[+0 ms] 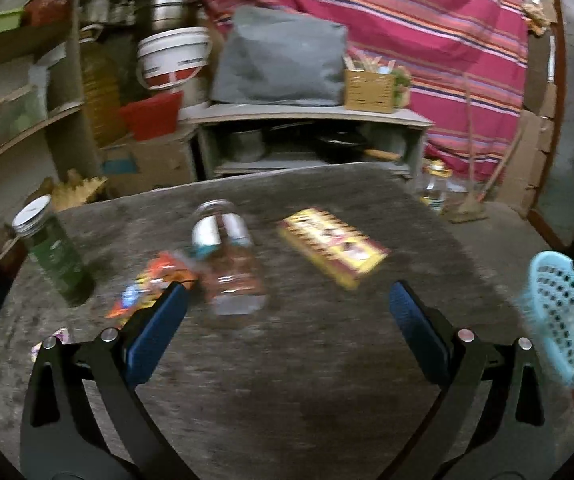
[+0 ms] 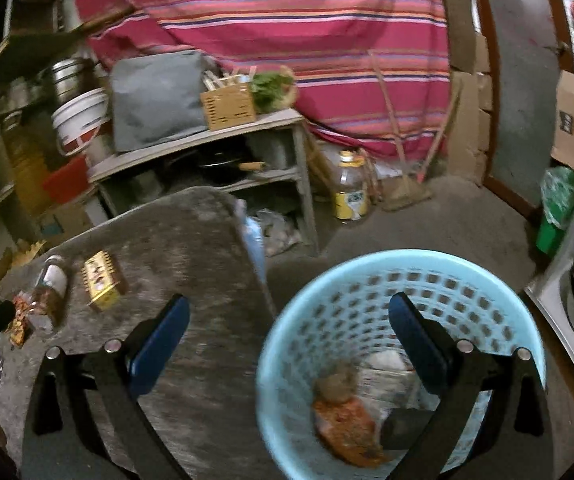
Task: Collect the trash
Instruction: 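Move both open tools back over the table, then grasp the red-and-blue snack bag with the left tool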
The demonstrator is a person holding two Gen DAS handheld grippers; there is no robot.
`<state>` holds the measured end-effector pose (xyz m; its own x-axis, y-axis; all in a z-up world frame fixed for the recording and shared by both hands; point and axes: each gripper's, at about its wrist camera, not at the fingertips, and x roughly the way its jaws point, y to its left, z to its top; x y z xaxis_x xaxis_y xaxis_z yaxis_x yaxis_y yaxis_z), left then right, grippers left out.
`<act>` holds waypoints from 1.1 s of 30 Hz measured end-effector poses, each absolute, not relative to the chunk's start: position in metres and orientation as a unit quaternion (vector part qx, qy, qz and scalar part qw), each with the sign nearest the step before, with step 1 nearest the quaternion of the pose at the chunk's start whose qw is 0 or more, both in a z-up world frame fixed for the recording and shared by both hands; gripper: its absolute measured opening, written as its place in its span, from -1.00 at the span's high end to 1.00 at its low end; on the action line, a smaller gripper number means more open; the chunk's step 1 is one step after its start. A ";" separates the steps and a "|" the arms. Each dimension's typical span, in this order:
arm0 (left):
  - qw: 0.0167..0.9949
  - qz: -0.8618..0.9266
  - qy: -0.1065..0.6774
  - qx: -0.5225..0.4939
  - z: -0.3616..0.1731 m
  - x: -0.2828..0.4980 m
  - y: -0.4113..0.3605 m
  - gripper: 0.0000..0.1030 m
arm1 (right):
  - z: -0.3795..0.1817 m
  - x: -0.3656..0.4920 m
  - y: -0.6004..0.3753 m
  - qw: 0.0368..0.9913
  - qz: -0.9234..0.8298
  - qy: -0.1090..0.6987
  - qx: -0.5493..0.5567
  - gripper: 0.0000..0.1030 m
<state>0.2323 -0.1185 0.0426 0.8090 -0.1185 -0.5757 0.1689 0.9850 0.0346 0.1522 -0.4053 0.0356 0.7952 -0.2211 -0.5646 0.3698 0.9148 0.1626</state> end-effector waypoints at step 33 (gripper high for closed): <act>0.916 -0.040 0.398 0.014 -0.026 0.332 -0.012 -0.47 | 0.002 0.262 -0.271 0.941 -0.033 0.327 0.076 -0.90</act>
